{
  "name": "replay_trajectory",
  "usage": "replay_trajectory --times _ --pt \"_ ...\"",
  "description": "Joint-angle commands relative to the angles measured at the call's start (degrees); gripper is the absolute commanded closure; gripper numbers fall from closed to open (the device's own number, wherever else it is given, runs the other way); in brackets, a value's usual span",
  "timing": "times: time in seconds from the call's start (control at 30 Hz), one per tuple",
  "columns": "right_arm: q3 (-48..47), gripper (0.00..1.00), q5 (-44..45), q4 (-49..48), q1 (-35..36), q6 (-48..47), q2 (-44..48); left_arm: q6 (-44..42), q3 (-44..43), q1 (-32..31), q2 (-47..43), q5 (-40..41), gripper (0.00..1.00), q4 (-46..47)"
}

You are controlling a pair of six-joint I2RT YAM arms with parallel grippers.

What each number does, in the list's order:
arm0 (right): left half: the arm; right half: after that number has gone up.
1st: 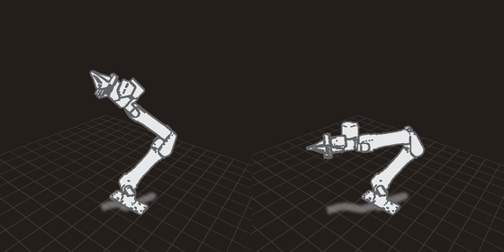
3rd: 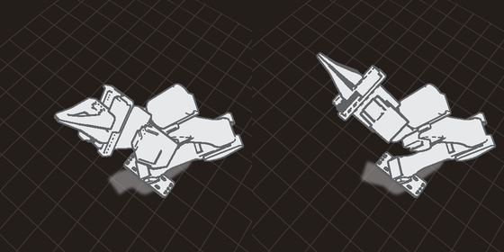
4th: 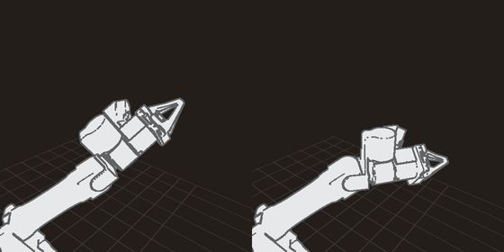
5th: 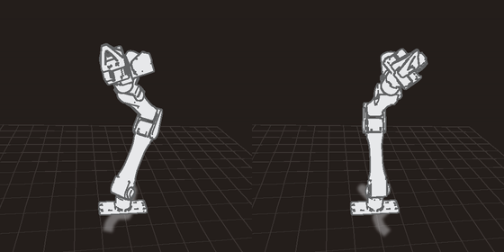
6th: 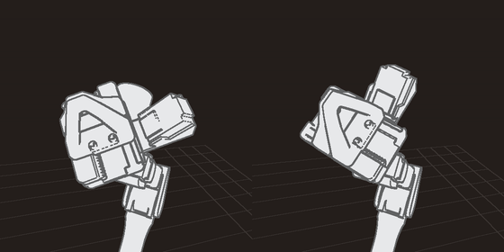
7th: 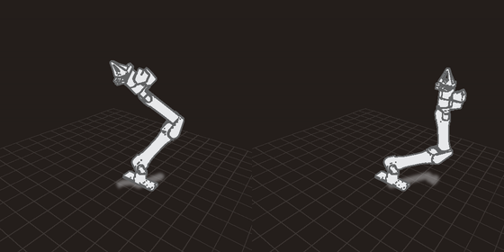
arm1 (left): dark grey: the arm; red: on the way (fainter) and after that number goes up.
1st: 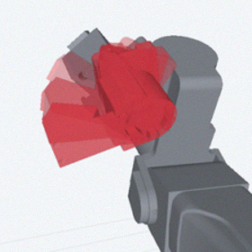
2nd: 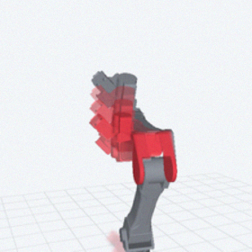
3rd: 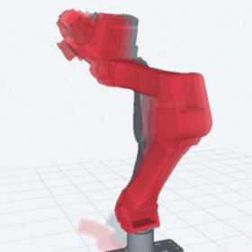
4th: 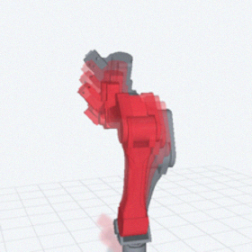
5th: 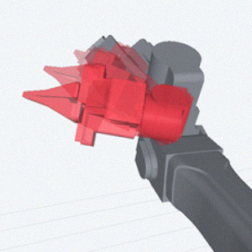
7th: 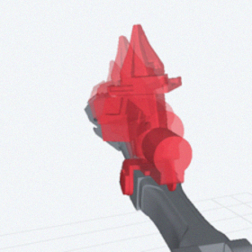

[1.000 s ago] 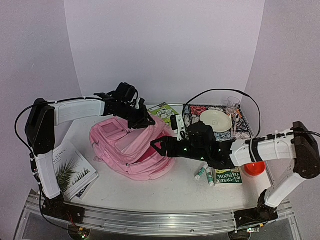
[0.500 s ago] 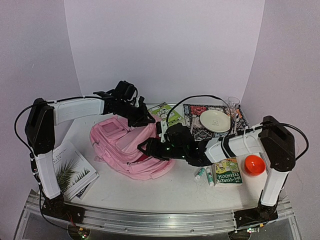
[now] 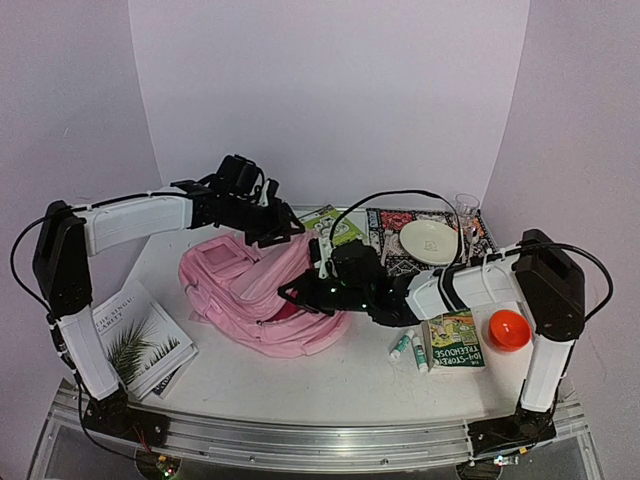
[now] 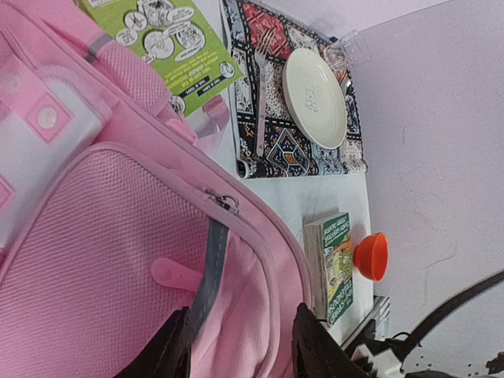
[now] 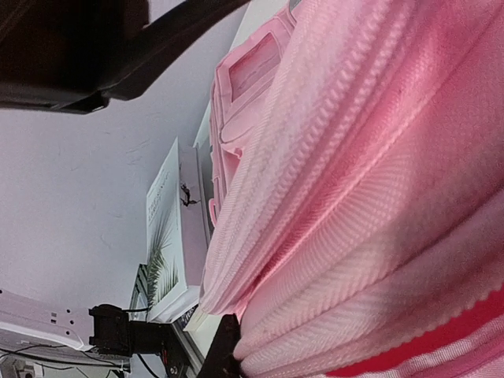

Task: Pack the student bag
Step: Pass from the left arm to the right, then grab the second largest pocket of the student bag.

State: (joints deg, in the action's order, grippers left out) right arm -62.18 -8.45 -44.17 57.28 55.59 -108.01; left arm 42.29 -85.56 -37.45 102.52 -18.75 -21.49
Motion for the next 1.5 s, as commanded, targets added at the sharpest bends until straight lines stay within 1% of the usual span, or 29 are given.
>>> replay_trajectory --times 0.0,0.17,0.37,0.43,0.57,0.73,0.87,1.03,1.17,1.3,1.47 --pt "-4.19 1.0 -0.19 -3.03 -1.08 0.18 1.51 -5.62 3.88 0.19 -9.13 7.41 0.48 -1.26" --pt "-6.43 1.0 -0.02 -2.91 -1.82 1.26 0.46 -8.0 10.66 0.17 -16.02 12.16 0.4 -5.54" --pt "-9.83 1.0 1.26 -0.17 -2.31 2.53 -1.0 -7.92 19.22 -1.53 -23.7 17.81 0.39 -11.66" --pt "-10.84 1.0 2.4 1.14 -2.34 3.27 -1.42 -6.7 21.34 -4.04 -25.56 20.8 0.39 -13.23" --pt "-12.9 1.0 4.26 3.16 -2.38 4.2 -2.25 -2.06 23.33 -12.19 -26.23 27.75 0.4 -15.04" --pt "-15.14 1.0 5.0 4.96 -2.38 4.8 -3.23 5.0 26.38 -14.72 -27.38 31.89 0.5 -15.56" --pt "-16.4 1.0 5.04 6.09 -2.36 5.1 -3.86 7.0 26.98 -16.2 -26.46 33.07 0.51 -15.38" --pt "-16.95 1.0 5.45 6.77 -2.36 5.33 -4.05 7.62 24.73 -19.08 -22.24 34.36 0.54 -15.18" --pt "-17.01 1.0 5.47 6.99 -2.38 5.72 -4.16 8.05 23.58 -20.75 -19.66 34.79 0.54 -14.64" --pt "-17.04 1.0 5.44 6.99 -2.35 5.83 -4.04 7.95 23.62 -21.62 -16.99 35.16 0.54 -14.61" --pt "-17.14 1.0 4.84 7.07 -2.35 5.68 -3.97 6.22 21.57 -21.71 -14.68 38.04 0.57 -14.57"
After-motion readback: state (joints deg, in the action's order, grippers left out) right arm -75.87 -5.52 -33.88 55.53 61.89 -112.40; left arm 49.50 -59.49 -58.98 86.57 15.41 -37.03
